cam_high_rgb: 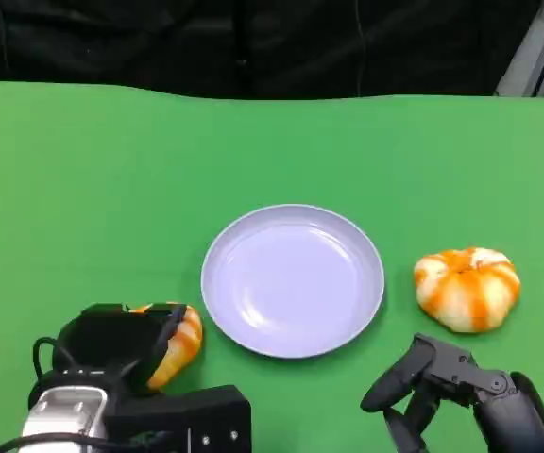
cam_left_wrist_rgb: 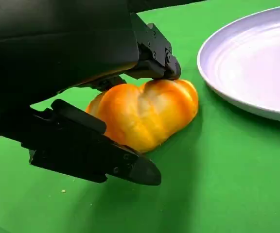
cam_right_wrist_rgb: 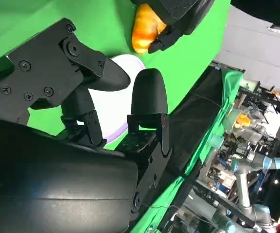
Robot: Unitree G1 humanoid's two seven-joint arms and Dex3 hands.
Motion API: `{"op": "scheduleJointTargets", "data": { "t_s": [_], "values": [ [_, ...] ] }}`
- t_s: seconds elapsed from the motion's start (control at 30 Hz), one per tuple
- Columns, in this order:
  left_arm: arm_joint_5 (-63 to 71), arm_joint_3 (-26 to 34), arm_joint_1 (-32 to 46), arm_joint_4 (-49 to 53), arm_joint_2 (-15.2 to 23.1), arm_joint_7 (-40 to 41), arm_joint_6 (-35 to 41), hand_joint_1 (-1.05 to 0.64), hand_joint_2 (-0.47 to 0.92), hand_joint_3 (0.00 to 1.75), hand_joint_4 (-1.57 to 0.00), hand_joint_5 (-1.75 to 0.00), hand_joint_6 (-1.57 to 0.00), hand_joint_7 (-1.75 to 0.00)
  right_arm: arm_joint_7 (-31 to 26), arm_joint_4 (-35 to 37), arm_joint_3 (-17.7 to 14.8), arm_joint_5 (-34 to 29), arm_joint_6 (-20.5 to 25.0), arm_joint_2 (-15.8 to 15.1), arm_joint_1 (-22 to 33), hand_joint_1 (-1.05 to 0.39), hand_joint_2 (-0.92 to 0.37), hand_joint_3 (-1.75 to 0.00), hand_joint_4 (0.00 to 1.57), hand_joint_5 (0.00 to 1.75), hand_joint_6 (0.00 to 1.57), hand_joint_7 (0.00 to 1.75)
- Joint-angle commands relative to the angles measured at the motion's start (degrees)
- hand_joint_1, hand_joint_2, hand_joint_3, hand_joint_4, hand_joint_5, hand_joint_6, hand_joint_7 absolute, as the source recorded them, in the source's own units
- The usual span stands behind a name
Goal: Grasp the bread from the table and place it into the plate.
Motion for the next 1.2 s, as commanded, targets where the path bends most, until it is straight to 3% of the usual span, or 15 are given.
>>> {"op": "scheduleJointTargets", "data": {
  "t_s": [0.03,0.17,0.2,0.23,0.27,0.3,0.37,0.43,0.67,0.93,1.2],
  "values": [
    [-4.7,1.6,0.8,2.4,0.9,5.6,-3.3,-0.25,0.92,0.09,-0.64,-1.48,-0.89,-0.1,0.0,-0.9,0.1,0.5,0.7,0.1,0.1,-0.16,-0.44,-1.15,0.81,1.54,0.73,1.2],
    [-8.3,2.7,1.0,4.6,1.8,12.3,-8.7,-0.16,0.92,0.15,-0.76,-1.58,-1.14,-0.16,0.0,-0.7,0.1,0.4,0.7,0.2,-0.2,-0.16,-0.44,-1.16,0.81,1.55,0.73,1.2],
    [-9.2,3.0,1.1,5.2,2.1,14.5,-10.6,-0.15,0.88,0.26,-0.8,-1.65,-1.19,-0.25,-0.1,-0.6,0.1,0.3,0.6,0.1,-0.3,-0.16,-0.43,-1.16,0.81,1.55,0.73,1.2],
    [-10.0,3.2,1.1,5.7,2.5,16.1,-12.1,-0.14,0.73,0.59,-0.82,-1.71,-1.14,-0.49,-0.1,-0.5,0.1,0.3,0.6,0.1,-0.4,-0.15,-0.43,-1.16,0.81,1.55,0.73,1.2],
    [-10.8,3.7,1.5,5.9,2.6,18.7,-13.9,-0.14,0.64,0.77,-0.83,-1.73,-1.08,-0.64,-0.1,-0.4,0.1,0.4,0.5,0.1,-0.4,-0.15,-0.43,-1.16,0.81,1.55,0.73,1.2],
    [-11.3,4.0,1.7,6.1,2.7,20.4,-15.0,-0.14,0.57,0.91,-0.85,-1.74,-1.0,-0.9,-0.1,-0.4,0.1,0.5,0.4,0.1,-0.5,-0.15,-0.43,-1.16,0.81,1.55,0.72,1.2],
    [-12.8,5.1,2.7,5.7,2.6,24.2,-17.5,-0.14,0.49,1.07,-0.88,-1.74,-0.88,-1.27,-0.2,-0.4,0.2,0.3,0.3,0.1,-0.5,-0.15,-0.44,-1.15,0.8,1.55,0.72,1.2],
    [-14.2,6.1,3.6,5.3,2.2,27.4,-19.6,-0.15,0.44,1.17,-0.91,-1.75,-0.83,-1.43,-0.2,-0.3,0.1,0.4,0.4,0.0,-0.5,-0.15,-0.44,-1.15,0.81,1.54,0.72,1.2],
    [-17.3,8.2,7.3,0.1,1.6,32.3,-25.0,-0.13,0.31,1.39,-0.91,-1.75,-0.8,-1.49,-0.1,-0.2,0.4,0.2,0.3,-0.1,-0.7,-0.14,-0.44,-1.16,0.8,1.54,0.72,1.2],
    [-18.8,9.7,8.2,-5.8,1.7,29.2,-25.8,-0.11,0.26,1.41,-0.93,-1.75,-0.83,-1.42,-0.7,0.0,1.2,-0.2,0.2,0.4,-0.6,-0.15,-0.44,-1.17,0.8,1.54,0.73,1.19],
    [-20.7,9.3,3.0,-7.2,0.3,27.6,-28.5,-0.12,0.22,1.52,-0.92,-1.75,-0.86,-1.36,-0.9,0.0,1.6,-0.3,0.2,0.5,-1.1,-0.15,-0.44,-1.16,0.8,1.55,0.73,1.2]
  ]
}}
